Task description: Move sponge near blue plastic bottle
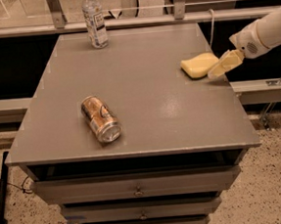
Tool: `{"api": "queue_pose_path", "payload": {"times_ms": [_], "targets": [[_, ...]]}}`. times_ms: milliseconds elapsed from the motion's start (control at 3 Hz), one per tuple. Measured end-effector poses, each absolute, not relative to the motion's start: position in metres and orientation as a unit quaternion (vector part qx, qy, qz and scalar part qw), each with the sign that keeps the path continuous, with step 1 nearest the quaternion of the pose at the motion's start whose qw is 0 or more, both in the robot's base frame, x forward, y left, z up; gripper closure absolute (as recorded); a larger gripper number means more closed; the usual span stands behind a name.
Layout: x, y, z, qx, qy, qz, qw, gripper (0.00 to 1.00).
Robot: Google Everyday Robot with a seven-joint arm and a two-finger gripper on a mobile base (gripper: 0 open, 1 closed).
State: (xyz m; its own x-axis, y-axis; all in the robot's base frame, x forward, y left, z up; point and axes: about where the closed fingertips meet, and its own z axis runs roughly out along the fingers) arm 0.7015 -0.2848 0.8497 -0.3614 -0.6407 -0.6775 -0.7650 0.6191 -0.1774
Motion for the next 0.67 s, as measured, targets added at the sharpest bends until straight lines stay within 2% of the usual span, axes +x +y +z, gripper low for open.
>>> {"api": "queue_pose_path", "payload": {"times_ms": [333, 667], "targets": [[0.7114, -0.2844, 0.836, -0.413, 0.822, 0.105, 0.378, 0.18], [0.7172, -0.2777, 0.8347, -0.403, 0.82, 0.124, 0.387, 0.42]]}}
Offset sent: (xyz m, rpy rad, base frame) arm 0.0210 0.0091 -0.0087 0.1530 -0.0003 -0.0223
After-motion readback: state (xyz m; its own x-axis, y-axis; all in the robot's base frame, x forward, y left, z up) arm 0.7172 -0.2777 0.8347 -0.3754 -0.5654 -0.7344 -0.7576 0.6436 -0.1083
